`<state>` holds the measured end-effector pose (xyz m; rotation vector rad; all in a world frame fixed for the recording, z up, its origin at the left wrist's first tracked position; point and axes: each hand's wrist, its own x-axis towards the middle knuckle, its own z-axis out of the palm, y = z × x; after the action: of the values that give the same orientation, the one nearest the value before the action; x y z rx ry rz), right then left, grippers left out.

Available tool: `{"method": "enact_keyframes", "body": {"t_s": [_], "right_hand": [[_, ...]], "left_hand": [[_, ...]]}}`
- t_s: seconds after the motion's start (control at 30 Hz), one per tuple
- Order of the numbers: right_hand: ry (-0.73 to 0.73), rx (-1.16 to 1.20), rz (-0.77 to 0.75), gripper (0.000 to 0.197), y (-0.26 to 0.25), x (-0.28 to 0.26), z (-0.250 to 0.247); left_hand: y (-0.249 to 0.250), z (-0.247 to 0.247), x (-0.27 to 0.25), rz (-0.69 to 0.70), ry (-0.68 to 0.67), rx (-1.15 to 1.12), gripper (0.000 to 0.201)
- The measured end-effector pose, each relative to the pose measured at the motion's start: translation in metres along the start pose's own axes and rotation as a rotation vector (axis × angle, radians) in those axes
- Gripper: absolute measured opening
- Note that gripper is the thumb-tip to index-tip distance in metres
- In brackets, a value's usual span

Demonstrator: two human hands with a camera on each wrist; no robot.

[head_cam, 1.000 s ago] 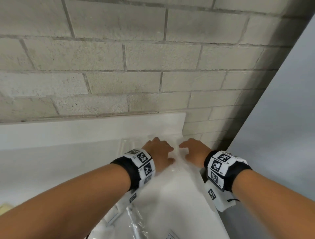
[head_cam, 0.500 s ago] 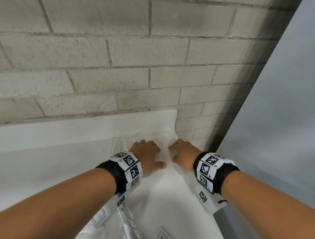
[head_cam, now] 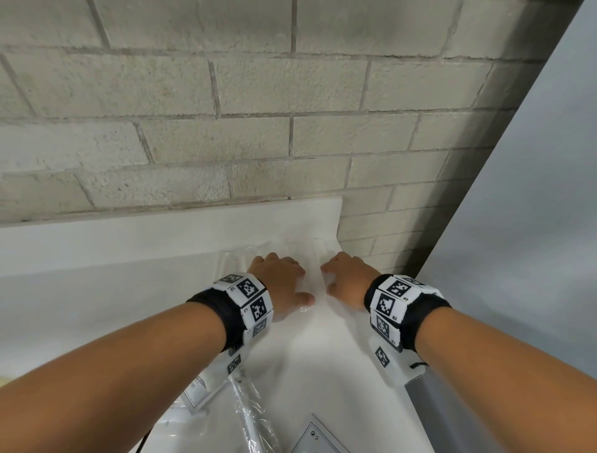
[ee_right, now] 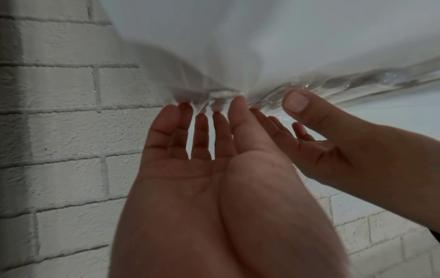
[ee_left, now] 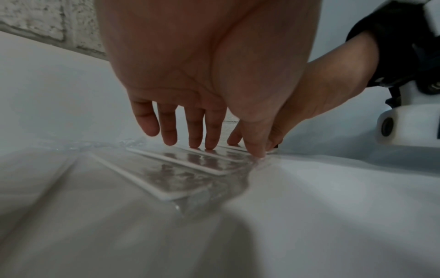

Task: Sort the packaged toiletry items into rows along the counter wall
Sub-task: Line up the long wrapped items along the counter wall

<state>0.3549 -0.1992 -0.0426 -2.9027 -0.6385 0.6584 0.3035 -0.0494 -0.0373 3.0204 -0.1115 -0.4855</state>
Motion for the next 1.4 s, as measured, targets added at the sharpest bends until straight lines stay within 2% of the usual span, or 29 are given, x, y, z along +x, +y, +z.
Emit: {"method": "enact_keyframes", "body": {"t_s": [0.27, 0.63, 0.73, 0.8, 0.87, 0.97, 1.07, 1.17, 1.23, 1.4], "right_hand": [[-0.001, -0.003, -0.016, 0.056, -0.001, -0.002, 0.002], [0.020, 0.039, -0.018, 0.055, 0.000, -0.004, 0.002], [0.093, 0.084, -0.052, 0.051, -0.003, -0.007, -0.002], [0.162, 0.099, -0.120, 0.045, -0.010, -0.009, -0.004], [0.182, 0.084, -0.203, 0.040, -0.022, -0.010, -0.005], [0.110, -0.002, -0.287, 0.044, -0.043, -0.007, -0.005], [-0.002, -0.238, -0.311, 0.050, -0.060, -0.004, -0.001], [-0.017, -0.417, -0.289, 0.041, -0.069, -0.004, 0.004], [-0.002, -0.373, -0.288, 0.037, -0.070, -0.004, 0.006], [0.006, -0.279, -0.280, 0.051, -0.071, -0.003, 0.008]], "left_hand": [[0.002, -0.001, -0.003, -0.003, -0.012, 0.008, 0.064], [0.001, 0.001, 0.000, -0.004, 0.018, -0.029, 0.066], [-0.011, -0.007, -0.004, -0.031, 0.095, -0.087, 0.055], [-0.028, -0.014, -0.008, -0.086, 0.171, -0.106, 0.044], [-0.047, -0.016, -0.013, -0.144, 0.189, -0.104, 0.037], [-0.068, -0.009, -0.022, -0.157, 0.111, -0.081, 0.041], [-0.073, 0.000, -0.029, -0.126, 0.055, -0.051, 0.050], [-0.076, 0.007, -0.030, -0.131, 0.045, -0.056, 0.056], [-0.079, 0.009, -0.030, -0.140, 0.039, -0.059, 0.059], [-0.081, 0.009, -0.030, -0.133, 0.054, -0.048, 0.059]]}}
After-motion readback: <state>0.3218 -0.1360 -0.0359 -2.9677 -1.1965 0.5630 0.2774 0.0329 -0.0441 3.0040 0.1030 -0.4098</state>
